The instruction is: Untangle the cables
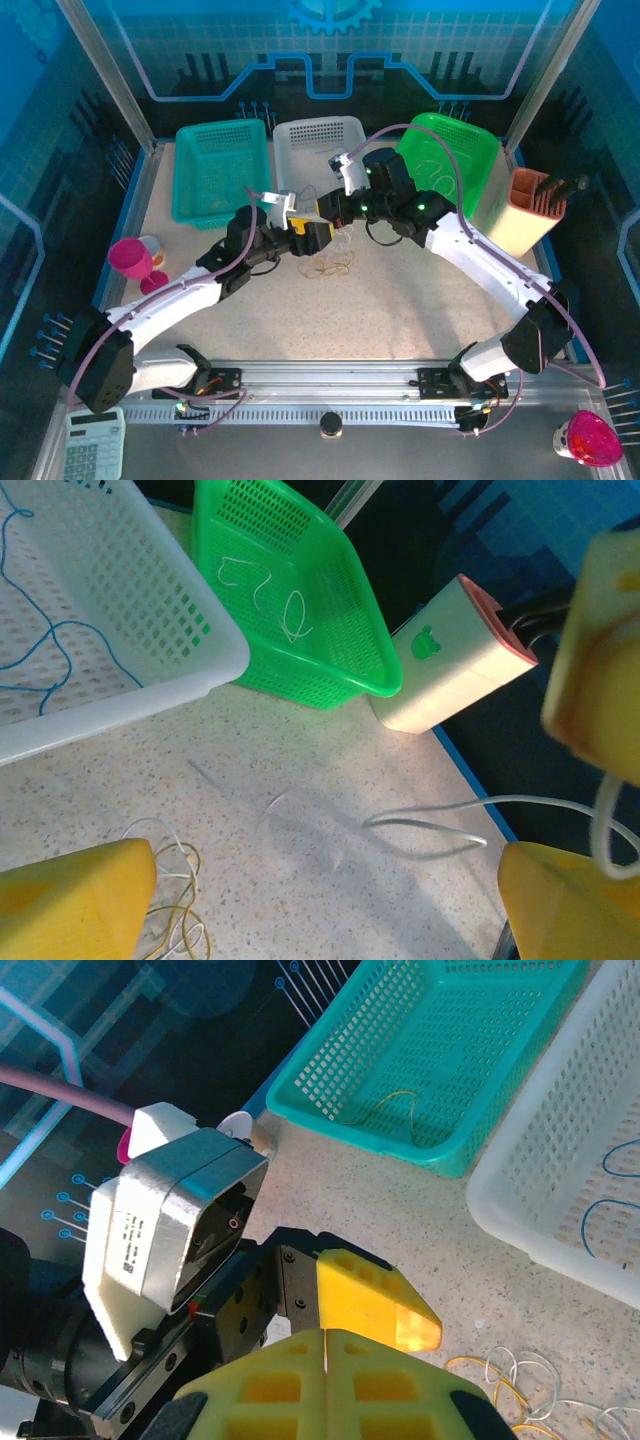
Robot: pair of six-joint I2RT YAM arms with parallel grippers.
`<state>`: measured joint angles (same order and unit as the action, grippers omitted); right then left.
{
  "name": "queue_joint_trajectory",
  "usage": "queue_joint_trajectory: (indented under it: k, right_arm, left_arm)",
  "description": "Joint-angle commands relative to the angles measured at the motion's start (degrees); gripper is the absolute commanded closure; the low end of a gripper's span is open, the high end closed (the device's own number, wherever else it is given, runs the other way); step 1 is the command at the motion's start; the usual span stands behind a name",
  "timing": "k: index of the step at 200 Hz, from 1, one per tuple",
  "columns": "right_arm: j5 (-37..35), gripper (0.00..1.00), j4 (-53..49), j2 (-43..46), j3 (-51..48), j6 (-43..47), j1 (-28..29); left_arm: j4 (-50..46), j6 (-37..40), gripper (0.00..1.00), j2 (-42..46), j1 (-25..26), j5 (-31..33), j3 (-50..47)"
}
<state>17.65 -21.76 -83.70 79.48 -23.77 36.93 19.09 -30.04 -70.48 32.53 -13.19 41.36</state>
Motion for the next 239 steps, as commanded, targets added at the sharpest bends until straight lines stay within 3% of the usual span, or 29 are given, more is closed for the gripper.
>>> queue_joint_trajectory:
  k: [1,90,188,211,239]
  right_arm:
    - [1.2,1.0,1.2,0.0,1.9,-0.5,-1.1]
    - [3.7,1.0,2.2,-0.3,5.1,-1.7,-1.2]
    - [5.4,1.0,2.1,-1.2,7.0,-2.4,1.2]
    - [6.4,1.0,2.6,-1.1,8.0,-3.3,1.5]
    - [7.5,1.0,3.5,-0.8,10.7,-4.7,1.5]
  left_arm:
    - [2.2,-0.1,0.09,3.2,0.4,0.3,-3.1]
    - [-5.8,1.8,0.03,19.3,0.3,4.5,-8.3]
    - [-1.0,3.7,0.03,7.2,0.7,-1.7,3.6]
    - [1.0,3.3,0.1,4.9,0.9,-1.7,3.3]
    - [5.2,1.5,0.3,2.7,1.0,-2.0,1.3]
